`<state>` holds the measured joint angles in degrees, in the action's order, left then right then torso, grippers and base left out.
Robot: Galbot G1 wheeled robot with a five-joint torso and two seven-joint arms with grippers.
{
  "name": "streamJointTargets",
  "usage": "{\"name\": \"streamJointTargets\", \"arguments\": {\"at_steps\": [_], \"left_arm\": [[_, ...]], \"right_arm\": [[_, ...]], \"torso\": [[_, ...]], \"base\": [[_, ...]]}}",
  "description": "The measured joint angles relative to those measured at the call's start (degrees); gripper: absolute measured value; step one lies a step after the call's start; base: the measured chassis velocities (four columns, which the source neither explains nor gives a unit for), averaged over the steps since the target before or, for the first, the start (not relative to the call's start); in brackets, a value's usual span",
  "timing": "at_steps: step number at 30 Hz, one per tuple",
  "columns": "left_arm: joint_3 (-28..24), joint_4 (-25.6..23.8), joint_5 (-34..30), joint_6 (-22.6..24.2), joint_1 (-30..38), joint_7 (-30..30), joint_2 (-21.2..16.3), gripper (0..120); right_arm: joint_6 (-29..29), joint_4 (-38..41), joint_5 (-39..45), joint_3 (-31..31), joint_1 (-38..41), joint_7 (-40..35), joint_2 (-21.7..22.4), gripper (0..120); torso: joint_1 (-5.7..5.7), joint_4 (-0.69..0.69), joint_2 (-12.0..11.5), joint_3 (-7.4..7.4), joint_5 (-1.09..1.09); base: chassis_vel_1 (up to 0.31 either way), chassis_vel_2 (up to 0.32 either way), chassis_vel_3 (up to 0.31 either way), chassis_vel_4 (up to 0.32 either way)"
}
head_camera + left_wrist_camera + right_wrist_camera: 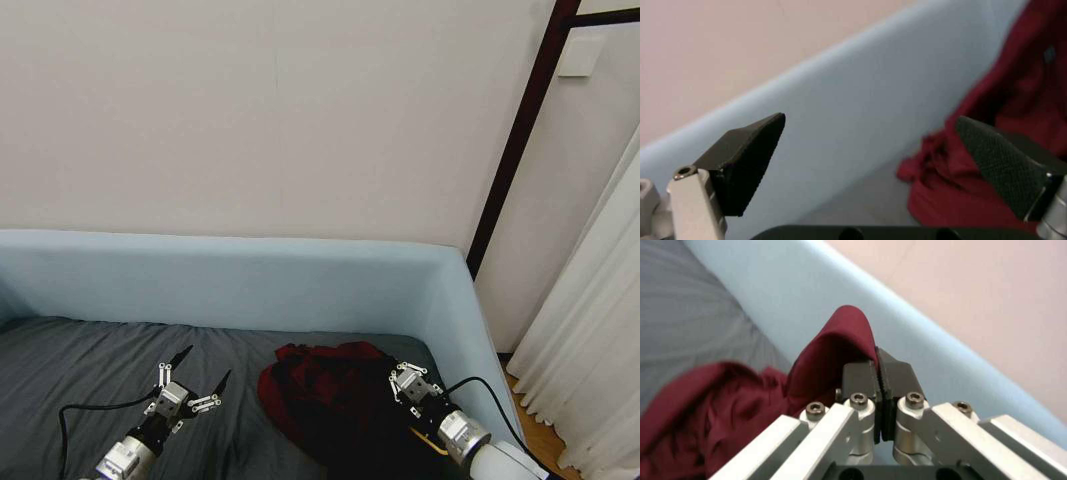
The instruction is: Pick up the clothes from the sofa and hang them on the clothes hanger.
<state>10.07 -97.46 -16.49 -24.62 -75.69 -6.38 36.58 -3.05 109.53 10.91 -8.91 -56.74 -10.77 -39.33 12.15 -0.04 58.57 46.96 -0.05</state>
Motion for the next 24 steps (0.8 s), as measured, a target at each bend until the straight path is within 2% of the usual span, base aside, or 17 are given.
{"name": "streamJointTargets", "arguments": {"at_steps": [1, 4, 5, 10, 11, 14, 15, 18, 24], "left_arm": [[-2.65, 1.38, -0.09, 0.0, 2.01, 0.69, 0.14, 100], [-12.87, 7.51, -0.76, -1.25, 13.18, 2.92, 2.31, 100], [-12.87, 7.51, -0.76, -1.25, 13.18, 2.92, 2.31, 100], [-27.84, 17.66, -2.05, -3.36, 29.76, 5.15, 6.19, 99], [-27.84, 17.66, -2.05, -3.36, 29.76, 5.15, 6.19, 99], [-33.82, 23.75, -2.37, -4.09, 36.12, 5.7, 9.83, 99], [-33.82, 23.75, -2.37, -4.09, 36.12, 5.7, 9.83, 99], [-36.52, 28.93, -0.59, -4.99, 38.94, 5.89, 14.08, 99], [-37.31, 30.69, 2.9, -7.44, 38.64, 6.1, 16.93, 98]], "right_arm": [[-0.31, 0.52, 0.13, 0.61, -0.32, 0.13, 0.2, 0], [-1.66, 2.52, 0.64, 3.37, -1.49, 0.89, 1.62, 0], [-1.66, 2.52, 0.64, 3.37, -1.49, 0.89, 1.62, 0], [-3.39, 5.19, 0.73, 7.45, -3.79, 1.78, 3.84, 0], [-3.39, 5.19, 0.73, 7.45, -3.79, 1.78, 3.84, 0], [-4.24, 6.99, 0.62, 8.97, -4.47, 1.99, 4.4, 0], [-4.24, 6.99, 0.62, 8.97, -4.47, 1.99, 4.4, 0], [-4.58, 7.65, 0.35, 10.28, -5.34, 2.0, 4.31, 0], [-4.6, 7.43, -0.09, 11.23, -6.27, 2.0, 3.81, 0]], "torso": [[0.0, 0.03, 0.0, 0.01, -0.01], [0.0, -0.07, 0.0, 0.0, -0.01], [0.0, -0.07, 0.0, 0.0, -0.01], [0.0, -0.07, 0.0, 0.01, 0.01], [0.0, -0.07, 0.0, 0.01, 0.01], [0.0, -0.04, 0.0, 0.0, 0.03], [0.0, -0.04, 0.0, 0.0, 0.03], [0.0, -0.04, -0.01, 0.0, 0.01], [0.0, -0.06, 0.0, 0.0, 0.01]], "base": [[0.0, 0.0, 0.0, 0.0], [0.0, 0.0, 0.0, 0.0], [0.0, 0.0, 0.0, 0.0], [0.0, 0.0, 0.0, 0.0], [0.0, 0.0, 0.0, 0.0], [0.0, 0.0, 0.0, 0.0], [0.0, 0.0, 0.0, 0.0], [0.0, 0.0, 0.0, 0.0], [0.0, 0.0, 0.0, 0.0]]}}
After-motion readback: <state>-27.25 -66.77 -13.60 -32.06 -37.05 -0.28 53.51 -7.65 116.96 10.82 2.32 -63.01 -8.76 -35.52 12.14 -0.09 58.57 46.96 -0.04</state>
